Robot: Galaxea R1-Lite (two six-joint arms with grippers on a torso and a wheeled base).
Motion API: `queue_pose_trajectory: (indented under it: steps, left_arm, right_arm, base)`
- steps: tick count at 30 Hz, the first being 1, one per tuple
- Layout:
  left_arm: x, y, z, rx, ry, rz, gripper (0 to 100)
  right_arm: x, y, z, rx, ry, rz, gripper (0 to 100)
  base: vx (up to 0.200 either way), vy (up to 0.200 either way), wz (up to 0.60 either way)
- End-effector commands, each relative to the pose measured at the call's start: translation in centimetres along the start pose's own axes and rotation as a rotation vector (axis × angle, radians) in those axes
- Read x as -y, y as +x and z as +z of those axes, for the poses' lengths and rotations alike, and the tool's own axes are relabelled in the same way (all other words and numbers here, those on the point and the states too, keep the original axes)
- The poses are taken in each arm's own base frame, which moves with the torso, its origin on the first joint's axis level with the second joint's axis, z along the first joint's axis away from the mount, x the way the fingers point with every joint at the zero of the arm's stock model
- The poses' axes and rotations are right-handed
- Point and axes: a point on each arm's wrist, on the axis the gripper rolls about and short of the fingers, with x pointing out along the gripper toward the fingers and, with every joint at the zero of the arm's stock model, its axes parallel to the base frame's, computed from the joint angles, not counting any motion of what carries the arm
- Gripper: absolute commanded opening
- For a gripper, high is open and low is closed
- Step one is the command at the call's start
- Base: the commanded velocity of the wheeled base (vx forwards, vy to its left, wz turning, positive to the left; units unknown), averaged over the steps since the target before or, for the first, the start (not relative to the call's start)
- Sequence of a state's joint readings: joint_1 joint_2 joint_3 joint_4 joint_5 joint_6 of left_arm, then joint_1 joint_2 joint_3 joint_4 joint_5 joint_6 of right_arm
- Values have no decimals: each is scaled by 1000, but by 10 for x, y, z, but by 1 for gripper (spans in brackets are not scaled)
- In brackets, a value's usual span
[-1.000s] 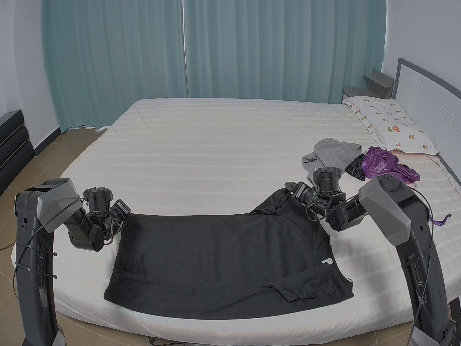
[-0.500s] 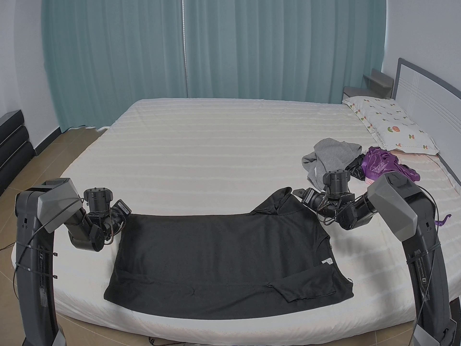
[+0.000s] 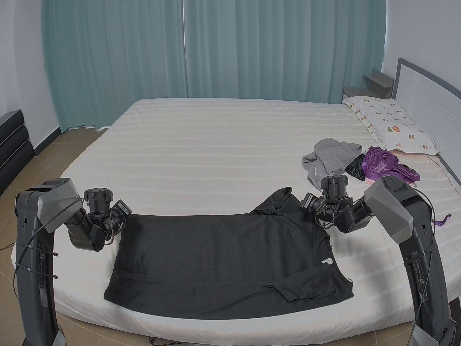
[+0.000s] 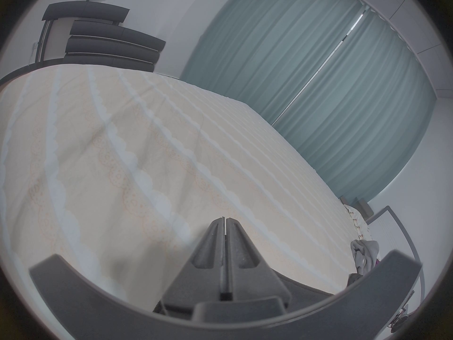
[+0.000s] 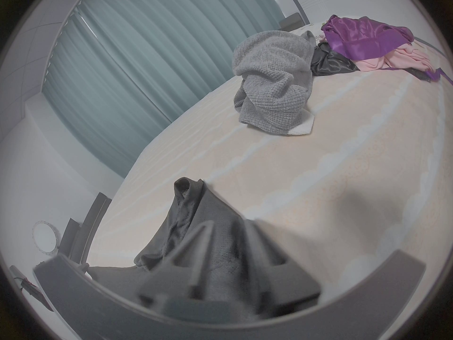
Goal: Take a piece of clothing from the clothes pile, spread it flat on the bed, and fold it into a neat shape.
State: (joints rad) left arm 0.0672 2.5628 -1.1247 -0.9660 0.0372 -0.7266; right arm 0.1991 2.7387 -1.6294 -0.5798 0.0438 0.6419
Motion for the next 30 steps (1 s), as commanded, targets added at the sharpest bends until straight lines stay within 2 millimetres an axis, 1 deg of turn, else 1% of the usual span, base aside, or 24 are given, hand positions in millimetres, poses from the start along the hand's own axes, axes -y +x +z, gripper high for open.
queue_pose_trajectory:
  steps: [1, 3, 7, 8, 12, 18, 19, 27, 30]
  left_arm:
    - [1, 1, 1, 2, -1, -2, 0]
    - [1, 1, 2, 4, -2, -4, 0]
    - [3, -1, 4, 12, -3, -11, 0]
    - [4, -1, 5, 14, -5, -13, 0]
    - [8, -7, 14, 31, -14, -22, 0]
    - [7, -7, 12, 25, -13, -19, 0]
    - [7, -6, 11, 24, -13, -18, 0]
    - [8, -6, 9, 21, -11, -19, 0]
    - [6, -7, 7, 13, -10, -12, 0]
  right_arm:
    - [1, -2, 1, 0, 2, -4, 0]
    - [-2, -5, 5, 7, 6, -1, 0]
    - [-4, -12, 7, 6, 8, -2, 0]
    - [-6, -17, 9, 5, 7, -1, 0]
    - [-9, -26, 14, 3, 17, 4, 0]
    - [-2, -23, 9, -18, 17, -13, 0]
    - [-1, -22, 6, -27, 10, -14, 100]
    - [1, -14, 1, -33, -10, -3, 100]
    - [-1, -6, -3, -35, -15, 7, 100]
  base:
    - [0, 0, 0]
    - [0, 0, 0]
    - [0, 0, 0]
    - [0, 0, 0]
    - [0, 0, 0]
    - [0, 0, 0]
    - [0, 0, 0]
    - [0, 0, 0]
    - [0, 0, 0]
